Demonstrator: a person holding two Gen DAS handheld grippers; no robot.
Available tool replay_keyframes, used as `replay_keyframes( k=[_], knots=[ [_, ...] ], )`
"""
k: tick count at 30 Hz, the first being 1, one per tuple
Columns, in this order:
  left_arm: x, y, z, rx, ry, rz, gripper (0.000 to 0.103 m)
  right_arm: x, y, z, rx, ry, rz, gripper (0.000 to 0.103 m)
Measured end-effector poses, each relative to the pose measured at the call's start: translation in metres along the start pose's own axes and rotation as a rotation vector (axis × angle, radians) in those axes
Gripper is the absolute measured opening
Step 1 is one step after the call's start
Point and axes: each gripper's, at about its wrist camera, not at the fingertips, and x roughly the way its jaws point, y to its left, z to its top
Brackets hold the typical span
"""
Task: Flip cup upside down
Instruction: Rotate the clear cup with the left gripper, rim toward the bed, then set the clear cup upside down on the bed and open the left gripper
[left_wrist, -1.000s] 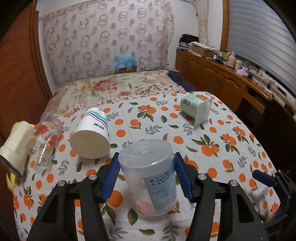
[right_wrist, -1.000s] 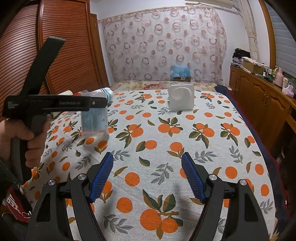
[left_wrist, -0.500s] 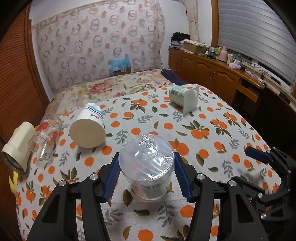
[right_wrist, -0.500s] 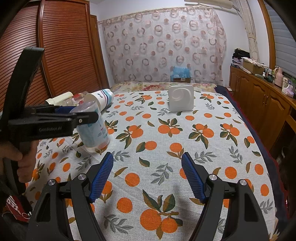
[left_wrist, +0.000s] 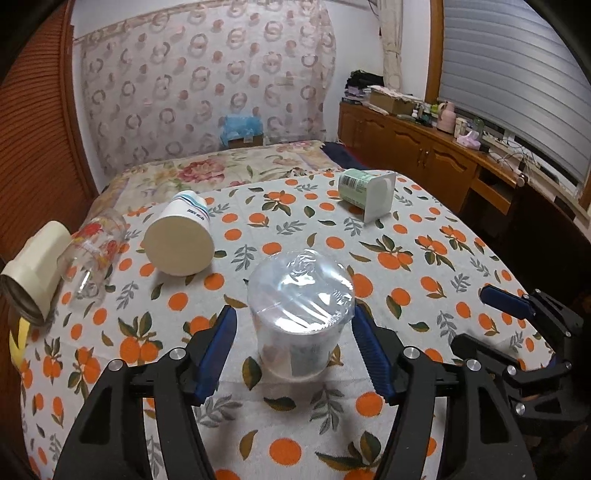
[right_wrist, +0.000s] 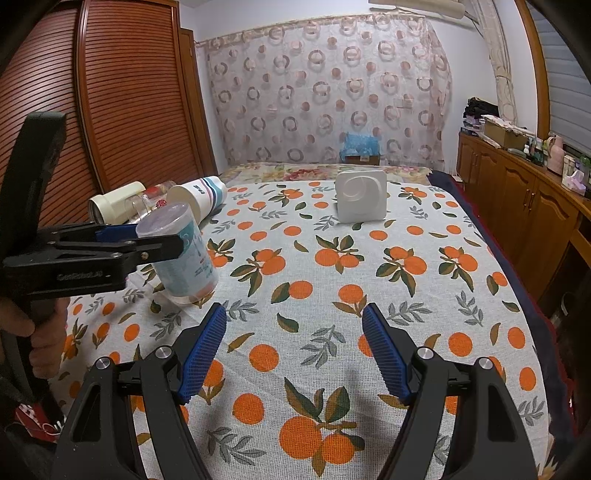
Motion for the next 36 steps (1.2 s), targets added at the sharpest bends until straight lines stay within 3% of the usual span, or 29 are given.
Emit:
replay_keyframes(
  k=[8,11,16,21,36],
  knots=[
    [-0.018,0.012,-0.011,-0.034,-0.042,0.026,0.077,-0.001,0.002,0.001,-0.014,0.003,-0.005,0.078],
    [-0.021,0.017,-0.016,-0.049,-0.046,0.042,0.095,-0.002,0.002,0.002,-0.011,0.002,-0.006,0.078],
    [-0.026,0.023,-0.022,-0.055,-0.051,0.078,0.095,-0.003,-0.001,0.005,0.011,0.003,0.003,0.079],
    [-0.034,0.027,-0.028,-0.073,-0.049,0.093,0.095,-0.006,0.002,0.011,0.013,-0.021,-0.002,0.101],
    [-0.065,0.041,-0.041,-0.133,-0.108,0.102,0.095,-0.002,0.025,0.029,0.012,-0.023,0.027,0.101]
  ],
)
